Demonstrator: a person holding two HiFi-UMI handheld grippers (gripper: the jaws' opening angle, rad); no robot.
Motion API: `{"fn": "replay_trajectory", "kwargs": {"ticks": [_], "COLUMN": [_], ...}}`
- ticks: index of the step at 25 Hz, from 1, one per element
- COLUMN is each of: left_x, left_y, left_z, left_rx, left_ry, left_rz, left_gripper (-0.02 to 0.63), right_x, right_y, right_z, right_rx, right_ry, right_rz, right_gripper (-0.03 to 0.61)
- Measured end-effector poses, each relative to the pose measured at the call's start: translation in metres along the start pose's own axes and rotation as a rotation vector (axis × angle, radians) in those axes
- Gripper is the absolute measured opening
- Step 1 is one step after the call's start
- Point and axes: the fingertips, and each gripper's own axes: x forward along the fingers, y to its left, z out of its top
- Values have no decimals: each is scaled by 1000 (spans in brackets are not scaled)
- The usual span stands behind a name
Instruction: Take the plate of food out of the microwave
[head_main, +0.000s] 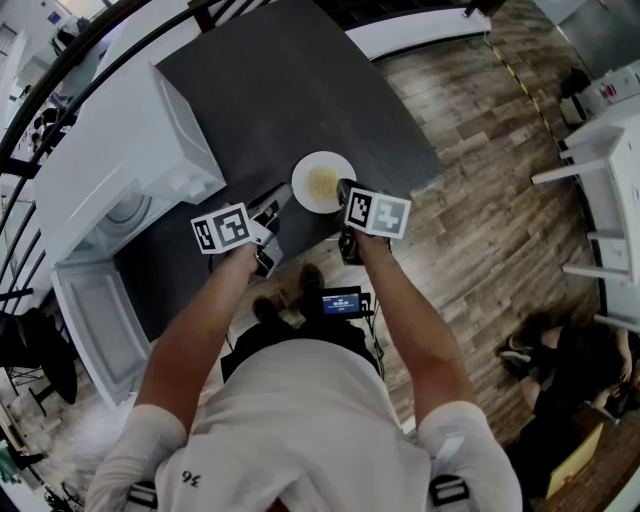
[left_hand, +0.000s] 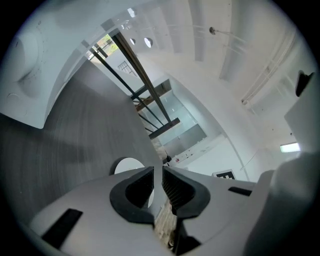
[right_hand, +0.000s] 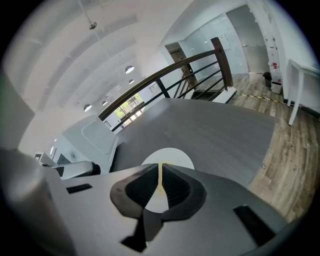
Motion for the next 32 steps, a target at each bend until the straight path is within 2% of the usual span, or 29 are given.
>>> {"fn": "replay_trajectory", "kwargs": {"ticks": [7, 13, 22, 27, 32], "left_x": [-22, -56, -106, -139, -169], "left_y": [-37, -62, -95, -111, -124], "left_z": [7, 10, 9, 4, -1], "left_rx": [56, 103, 174, 183, 204], "left_ry": [-17, -27, -23, -30, -57], "left_rz": [-80, -146, -200, -227, -245], "left_gripper": [41, 41, 41, 41, 41], "right_x": [-33, -60, -106, -133, -163], "right_y": [17, 42, 87, 113, 129], "right_z": [13, 3, 0, -4, -10], "right_rx": [23, 65, 91, 37, -20], "right_ry": [-87, -111, -192, -222, -251], "right_rz": [5, 25, 83, 126, 131], "right_gripper": [2, 2, 2, 2, 2]}}
